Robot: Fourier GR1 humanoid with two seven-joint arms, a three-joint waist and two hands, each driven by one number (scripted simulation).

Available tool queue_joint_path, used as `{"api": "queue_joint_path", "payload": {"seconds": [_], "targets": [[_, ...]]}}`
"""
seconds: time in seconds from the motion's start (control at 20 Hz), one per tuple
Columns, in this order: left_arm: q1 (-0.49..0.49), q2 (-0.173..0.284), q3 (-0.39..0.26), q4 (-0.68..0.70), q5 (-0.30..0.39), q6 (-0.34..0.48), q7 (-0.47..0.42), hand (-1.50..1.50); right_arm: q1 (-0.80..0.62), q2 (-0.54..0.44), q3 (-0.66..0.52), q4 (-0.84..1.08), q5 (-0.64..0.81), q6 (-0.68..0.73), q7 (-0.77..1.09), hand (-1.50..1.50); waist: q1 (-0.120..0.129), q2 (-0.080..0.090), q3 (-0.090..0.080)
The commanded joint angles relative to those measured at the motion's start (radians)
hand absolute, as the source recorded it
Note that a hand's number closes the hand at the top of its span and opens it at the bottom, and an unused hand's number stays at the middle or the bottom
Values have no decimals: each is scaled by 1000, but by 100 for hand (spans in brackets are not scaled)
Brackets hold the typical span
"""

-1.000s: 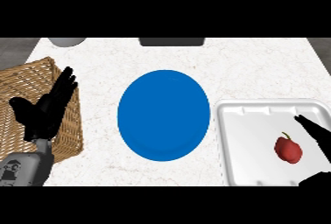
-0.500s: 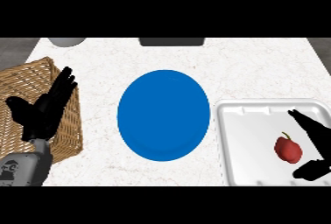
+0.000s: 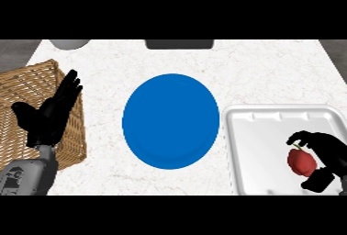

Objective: Pick the bell pepper from the tray and place it in the plate

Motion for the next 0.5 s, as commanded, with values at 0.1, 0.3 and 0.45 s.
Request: {"api": "queue_joint_path", "payload": {"seconds": [0.1, 0.3, 0.45], "targets": [[78, -7, 15, 33, 11, -17, 22, 0, -11, 65, 17, 6, 18, -6, -9, 150, 3, 17, -6], [61, -6, 9, 26, 8, -22, 49, 0, -23, 167, 102, -47, 58, -29, 0, 150, 4, 17, -6], [10, -25, -18, 38, -6, -18, 47, 0, -75, 359, 355, -153, 121, 41, 16, 150, 64, 30, -8]]}}
